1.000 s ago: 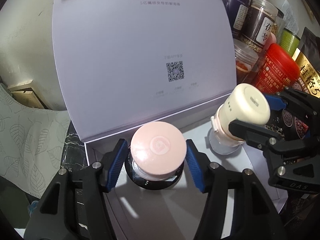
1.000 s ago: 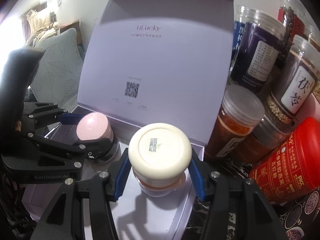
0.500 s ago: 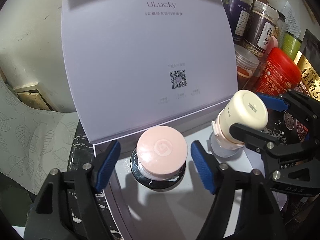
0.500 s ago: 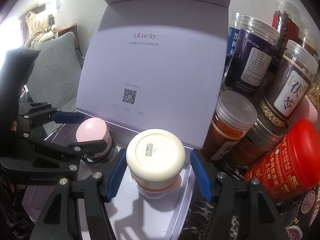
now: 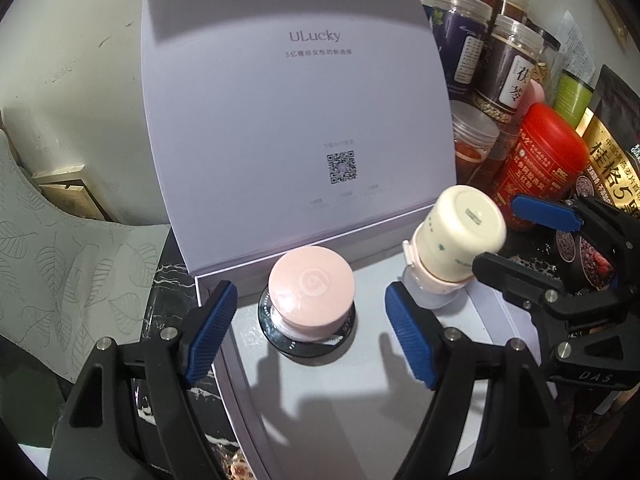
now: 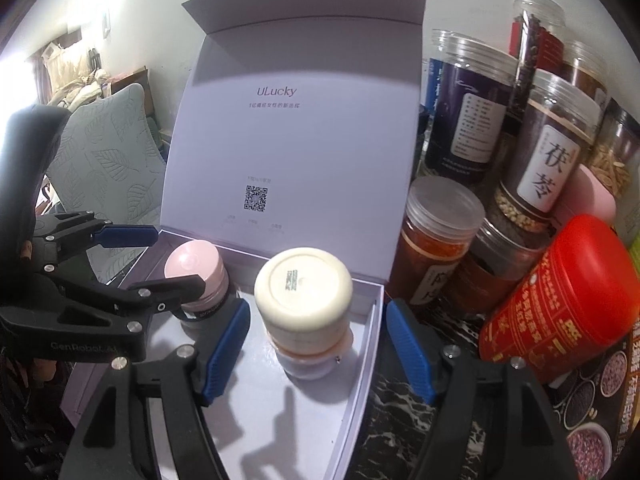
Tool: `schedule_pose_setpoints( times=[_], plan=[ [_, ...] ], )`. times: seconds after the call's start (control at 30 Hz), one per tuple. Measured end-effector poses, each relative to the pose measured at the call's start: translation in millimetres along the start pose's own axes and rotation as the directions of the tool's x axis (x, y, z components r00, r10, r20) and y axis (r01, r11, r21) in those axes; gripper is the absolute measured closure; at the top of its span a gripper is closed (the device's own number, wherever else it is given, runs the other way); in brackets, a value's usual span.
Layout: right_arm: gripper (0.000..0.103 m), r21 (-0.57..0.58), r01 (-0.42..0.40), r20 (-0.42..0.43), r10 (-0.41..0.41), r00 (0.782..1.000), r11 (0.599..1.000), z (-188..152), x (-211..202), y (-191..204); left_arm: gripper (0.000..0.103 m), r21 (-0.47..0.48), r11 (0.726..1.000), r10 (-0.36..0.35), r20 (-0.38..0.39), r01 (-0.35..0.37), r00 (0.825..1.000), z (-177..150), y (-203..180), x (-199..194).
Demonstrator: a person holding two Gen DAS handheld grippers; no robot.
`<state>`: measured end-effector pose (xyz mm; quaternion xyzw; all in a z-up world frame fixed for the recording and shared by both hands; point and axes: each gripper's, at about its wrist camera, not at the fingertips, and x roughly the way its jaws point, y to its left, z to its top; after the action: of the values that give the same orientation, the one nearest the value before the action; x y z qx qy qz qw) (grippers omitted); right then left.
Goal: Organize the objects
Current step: 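Open both tools to release the compact and cream jar, then lift away, then withdraw both tools from the box toward the bear hair clips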
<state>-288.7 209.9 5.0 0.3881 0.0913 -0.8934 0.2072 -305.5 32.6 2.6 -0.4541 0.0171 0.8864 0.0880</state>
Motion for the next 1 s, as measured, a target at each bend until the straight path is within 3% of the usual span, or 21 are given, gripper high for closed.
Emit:
schedule_pose_setpoints(
  times=[0.23, 0.77, 1.0],
  plan=[
    [0.031, -0.003, 0.017, 0.023, -0.017, 1.0, 1.0, 15.4, -13.4, 15.5, 0.027, 0.001, 1.0, 0.009, 0.026, -0.009, 1.0, 2.5, -10.5, -32.0],
    [0.031, -0.03, 0.053, 0.111, -0.05, 0.993, 0.998, 24.7, -95.0, 49.3, 0.027, 0.0, 0.999, 0.043, 0.117, -0.043, 0.992, -11.4, -13.9, -111.6],
    [0.031, -0.029, 0.065, 0.14, -0.061, 0.988, 0.997, 21.1, -125.2, 63.0, 0.021, -0.001, 0.999, 0.054, 0.164, -0.054, 0.985, -21.7, -15.2, -146.5]
  ],
)
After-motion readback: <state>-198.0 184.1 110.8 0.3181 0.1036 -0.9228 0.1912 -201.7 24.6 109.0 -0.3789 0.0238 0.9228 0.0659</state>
